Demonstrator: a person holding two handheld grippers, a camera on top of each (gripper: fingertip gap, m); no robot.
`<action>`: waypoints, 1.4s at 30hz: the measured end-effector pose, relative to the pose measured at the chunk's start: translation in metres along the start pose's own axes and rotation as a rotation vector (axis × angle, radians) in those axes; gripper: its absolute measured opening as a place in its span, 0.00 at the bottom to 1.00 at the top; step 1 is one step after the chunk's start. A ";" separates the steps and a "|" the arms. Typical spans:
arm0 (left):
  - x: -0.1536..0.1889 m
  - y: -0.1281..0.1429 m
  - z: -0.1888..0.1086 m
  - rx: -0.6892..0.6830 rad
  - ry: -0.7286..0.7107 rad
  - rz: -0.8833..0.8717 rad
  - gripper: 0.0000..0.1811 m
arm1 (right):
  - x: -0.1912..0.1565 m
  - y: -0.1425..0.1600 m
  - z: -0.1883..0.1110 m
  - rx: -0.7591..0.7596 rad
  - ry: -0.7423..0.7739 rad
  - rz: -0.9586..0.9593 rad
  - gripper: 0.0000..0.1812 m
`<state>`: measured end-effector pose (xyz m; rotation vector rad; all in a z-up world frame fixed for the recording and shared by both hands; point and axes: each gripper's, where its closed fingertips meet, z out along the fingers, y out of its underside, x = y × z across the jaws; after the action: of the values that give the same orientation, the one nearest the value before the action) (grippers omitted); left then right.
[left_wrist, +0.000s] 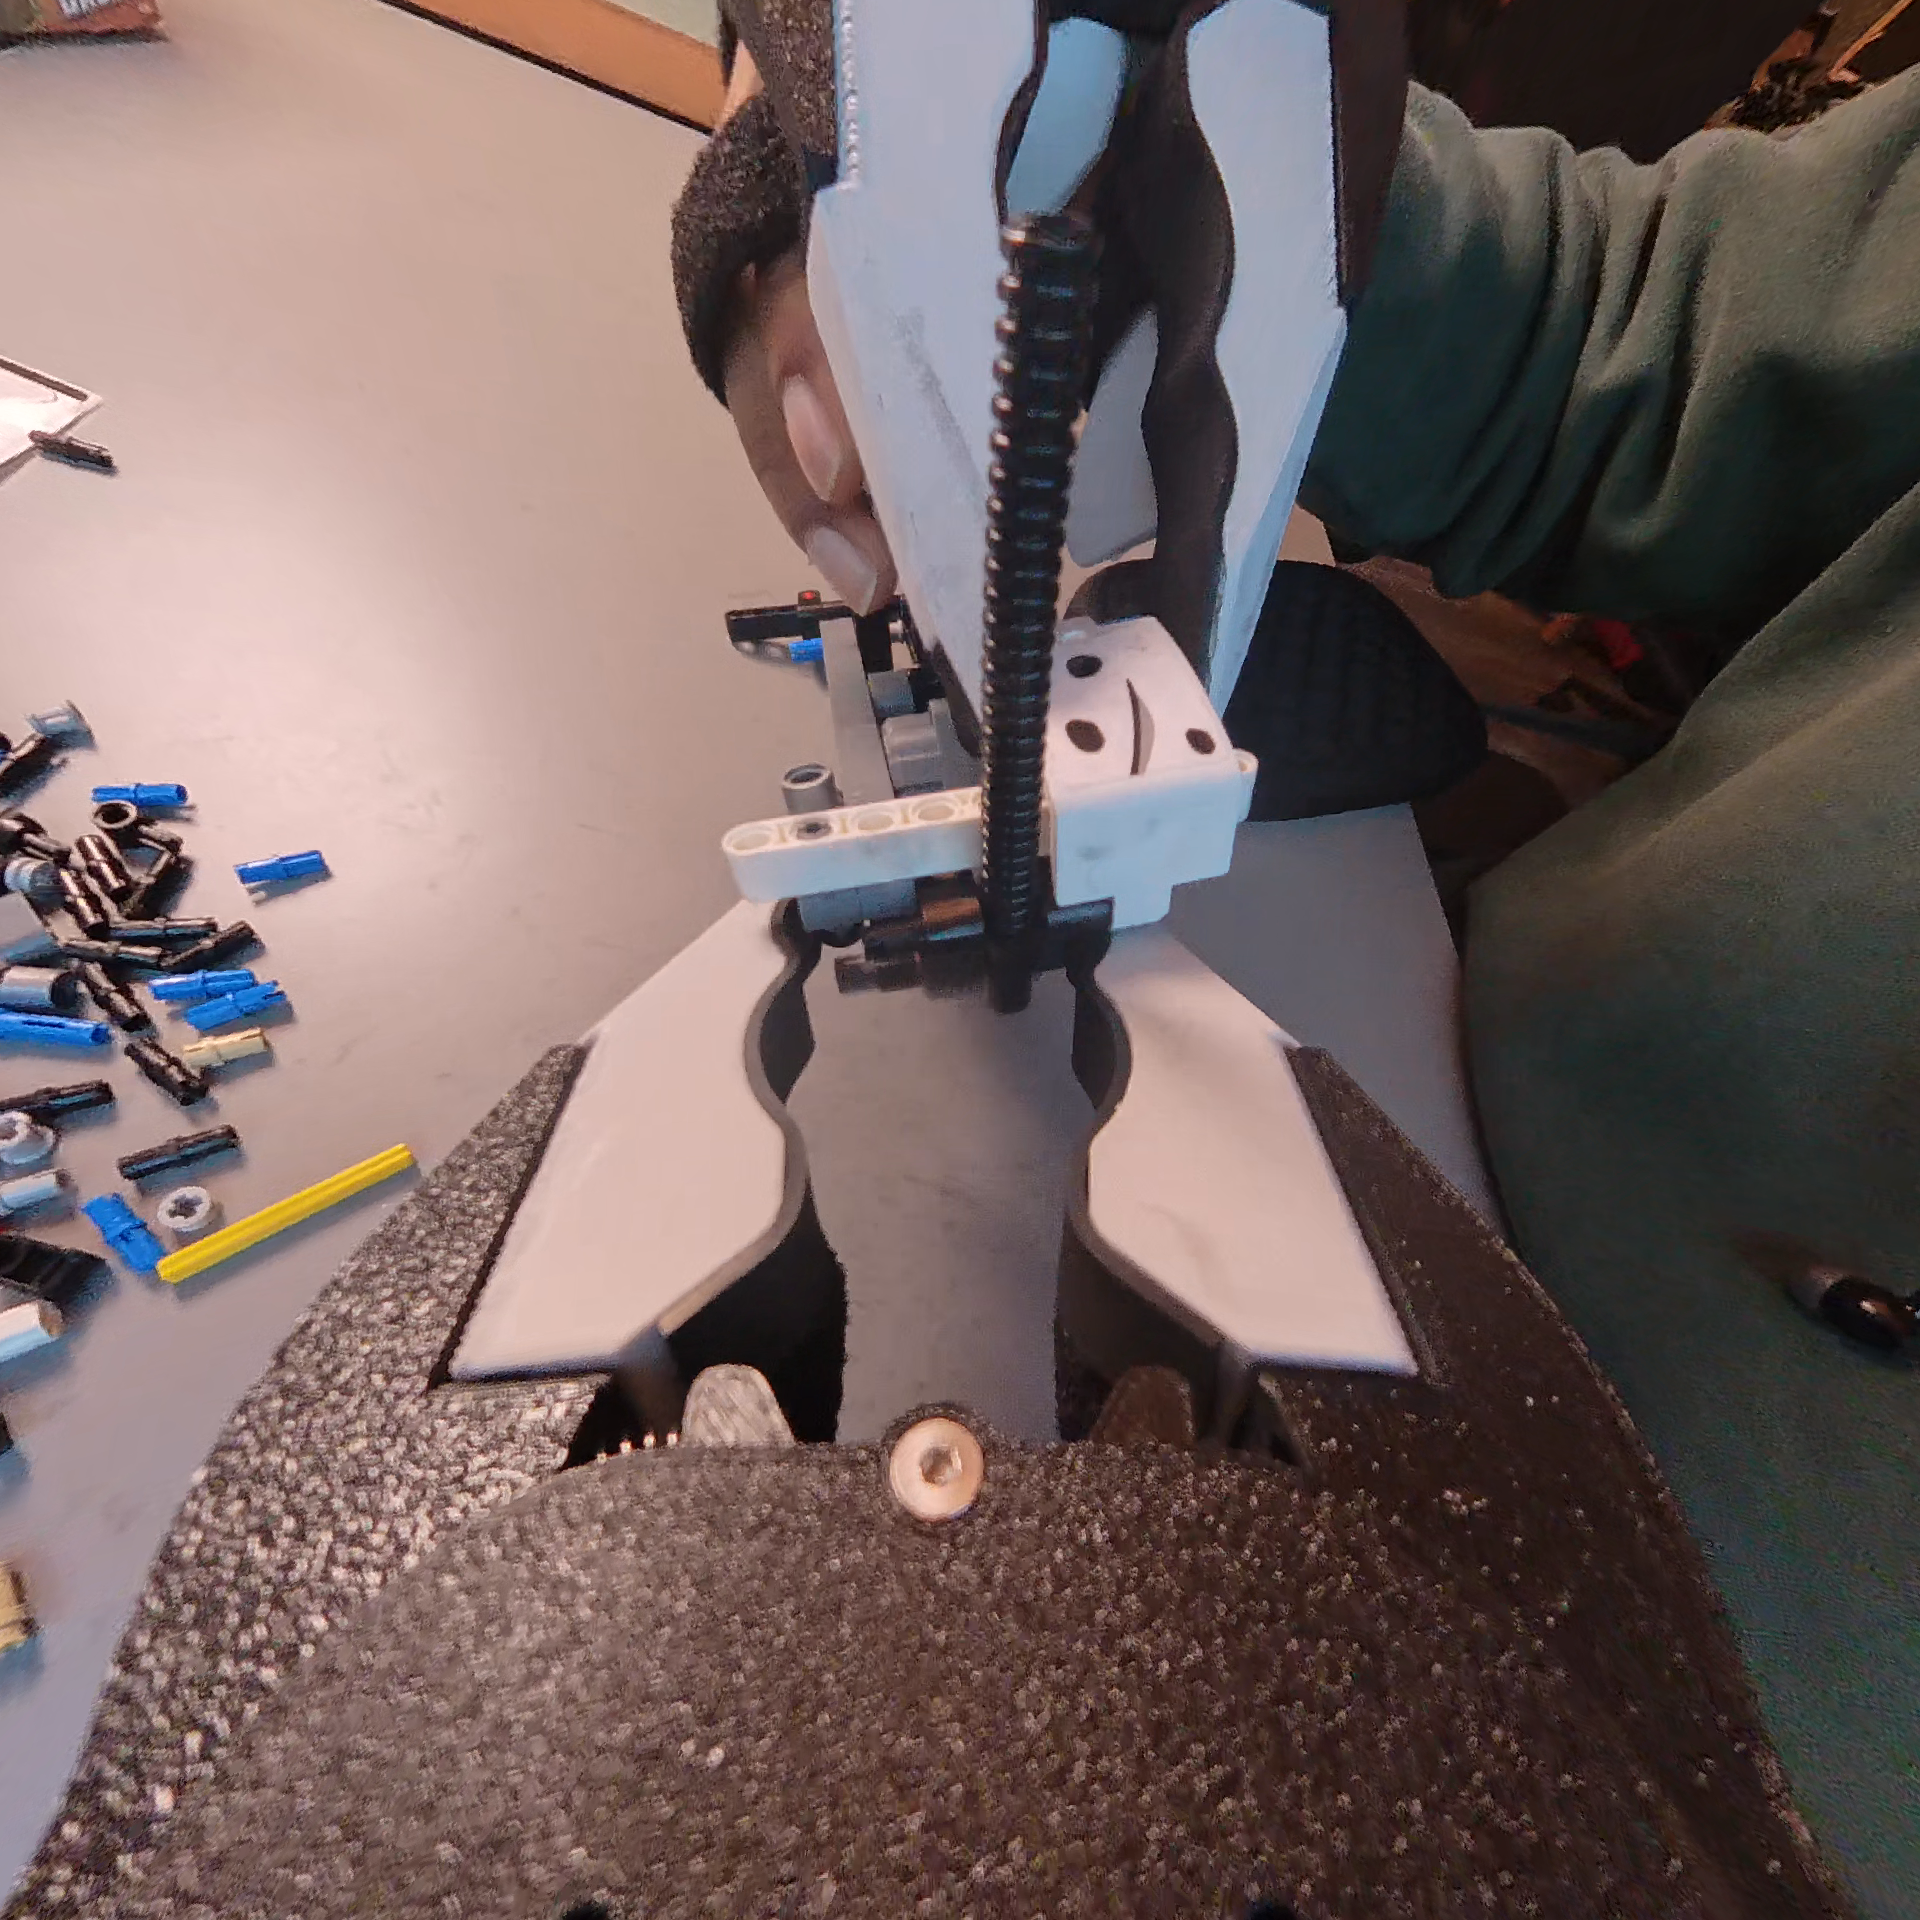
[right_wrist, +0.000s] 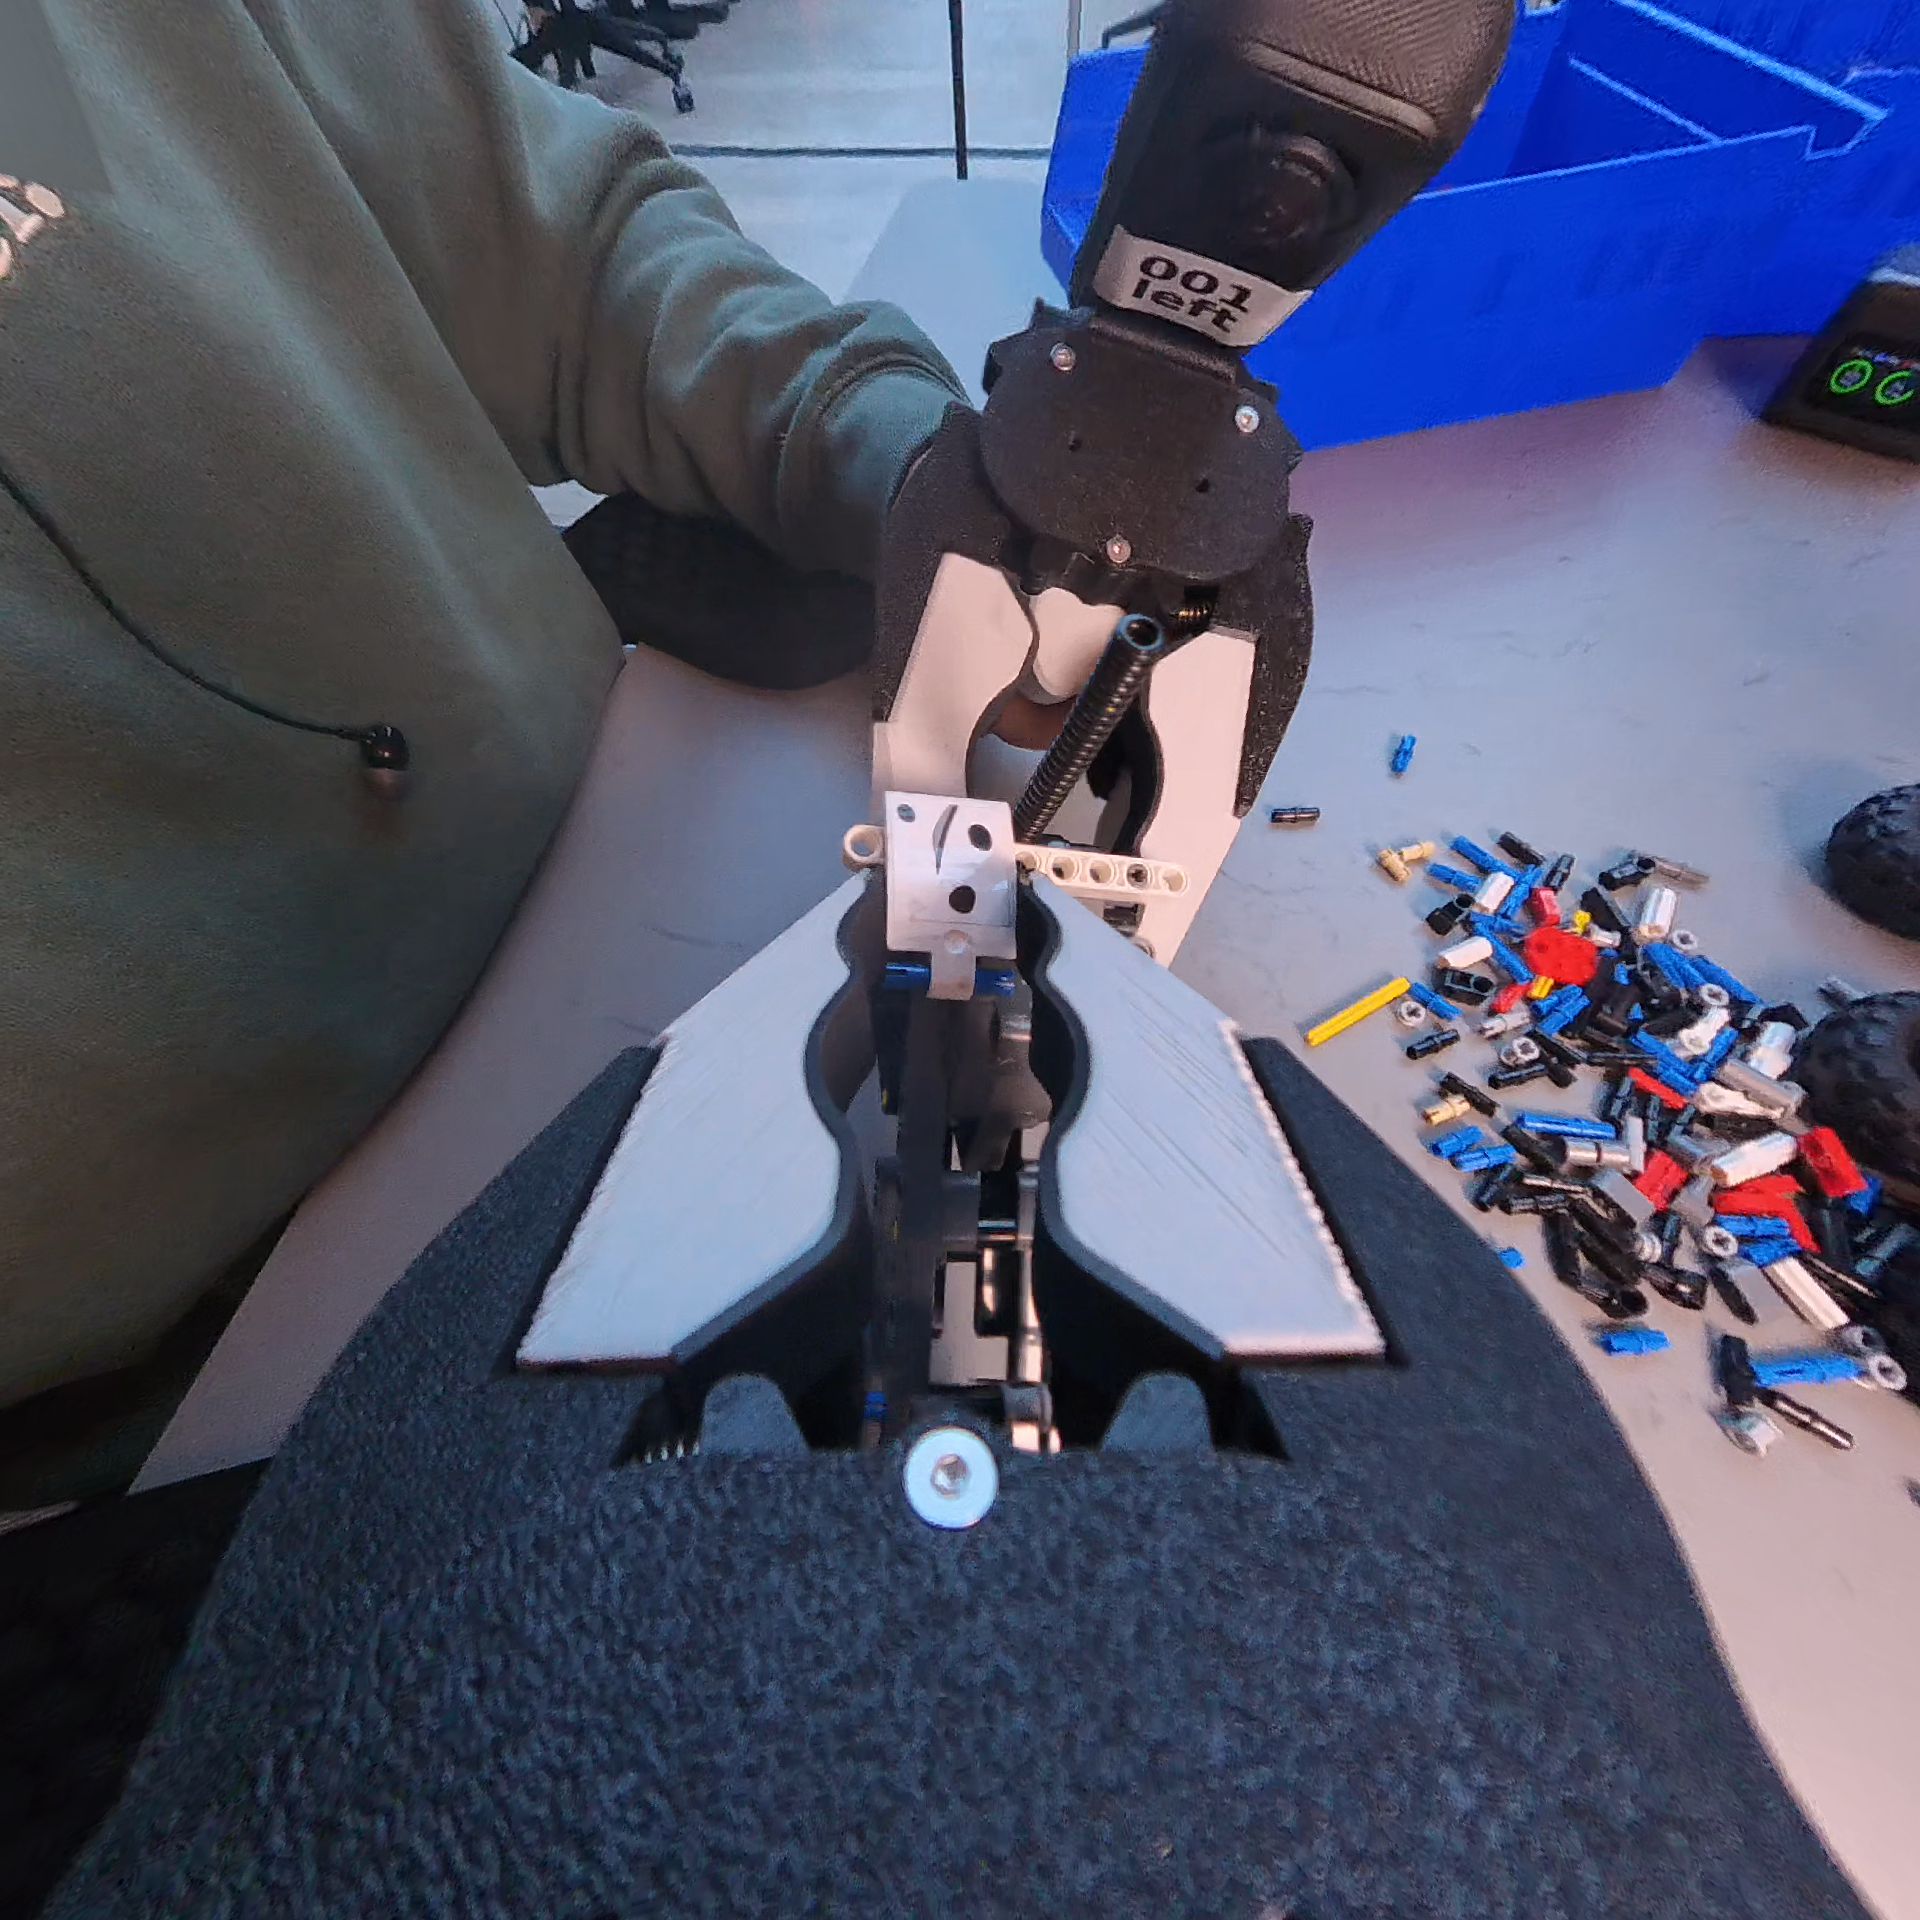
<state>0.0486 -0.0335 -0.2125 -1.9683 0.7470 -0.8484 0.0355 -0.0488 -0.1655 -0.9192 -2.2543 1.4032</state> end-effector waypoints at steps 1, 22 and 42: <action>-0.001 0.000 -0.001 -0.005 -0.016 0.028 0.26 | -0.001 0.000 0.000 0.009 -0.013 -0.002 0.13; -0.040 0.031 -0.002 -0.146 -0.173 0.067 0.28 | -0.015 -0.006 -0.015 0.189 0.058 0.007 0.13; 0.032 -0.069 -0.075 0.454 0.427 -0.340 0.14 | 0.003 -0.050 -0.003 0.073 0.581 -0.611 0.13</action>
<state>0.0214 -0.0606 -0.1127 -1.5361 0.3998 -1.5287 0.0180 -0.0603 -0.1197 -0.4592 -1.7969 0.8044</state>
